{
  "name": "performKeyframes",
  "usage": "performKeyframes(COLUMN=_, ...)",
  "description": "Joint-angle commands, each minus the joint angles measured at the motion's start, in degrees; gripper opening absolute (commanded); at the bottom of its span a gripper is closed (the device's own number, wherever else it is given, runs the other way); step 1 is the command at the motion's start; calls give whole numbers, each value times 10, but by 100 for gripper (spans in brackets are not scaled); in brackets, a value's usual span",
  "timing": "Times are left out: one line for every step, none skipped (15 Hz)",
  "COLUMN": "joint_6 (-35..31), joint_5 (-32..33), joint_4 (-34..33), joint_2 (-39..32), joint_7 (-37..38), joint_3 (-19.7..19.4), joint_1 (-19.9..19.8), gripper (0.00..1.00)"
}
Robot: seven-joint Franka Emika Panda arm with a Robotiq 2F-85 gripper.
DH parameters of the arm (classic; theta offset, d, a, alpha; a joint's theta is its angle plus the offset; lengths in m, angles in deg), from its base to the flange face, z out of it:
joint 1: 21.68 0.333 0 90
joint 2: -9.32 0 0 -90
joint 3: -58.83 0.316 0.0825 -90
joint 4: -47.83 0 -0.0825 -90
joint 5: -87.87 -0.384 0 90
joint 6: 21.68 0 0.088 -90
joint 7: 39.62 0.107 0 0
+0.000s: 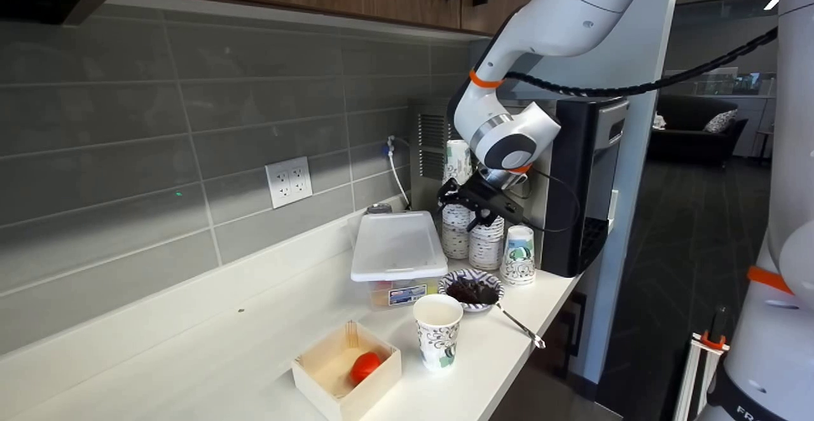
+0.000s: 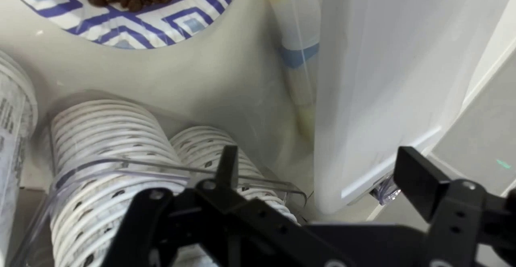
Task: Pick up the lid and put it on the bowl
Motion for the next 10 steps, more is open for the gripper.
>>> performKeyframes(joint_6=-77, joint_5=6, joint_4=26, joint_2=40, joint_7=11, joint_3=15, joint_1=26, gripper=100)
performKeyframes(joint_6=-95, joint_5=8, joint_4=28, joint_2=44, joint_7=11, joint_3=20, joint_1=32, gripper=100)
performKeyframes(joint_6=-117, joint_5=9, joint_4=31, joint_2=50, joint_7=12, joint_3=27, joint_1=39, gripper=100)
performKeyframes(joint_6=-135, joint_5=10, joint_4=33, joint_2=55, joint_7=13, joint_3=33, joint_1=45, gripper=100)
performKeyframes(joint_6=-153, joint_5=12, joint_4=36, joint_2=60, joint_7=14, joint_3=41, joint_1=52, gripper=100)
performKeyframes(joint_6=-168, joint_5=13, joint_4=38, joint_2=62, joint_7=14, joint_3=48, joint_1=59, gripper=100)
performKeyframes(joint_6=-180, joint_5=15, joint_4=40, joint_2=63, joint_7=14, joint_3=56, joint_1=66, gripper=100)
performKeyframes(joint_6=-193, joint_5=16, joint_4=44, joint_2=63, joint_7=14, joint_3=64, joint_1=72, gripper=100)
performKeyframes(joint_6=-207, joint_5=16, joint_4=48, joint_2=64, joint_7=12, joint_3=73, joint_1=80, gripper=100)
performKeyframes(joint_6=-218, joint_5=16, joint_4=52, joint_2=65, joint_7=11, joint_3=81, joint_1=86, gripper=100)
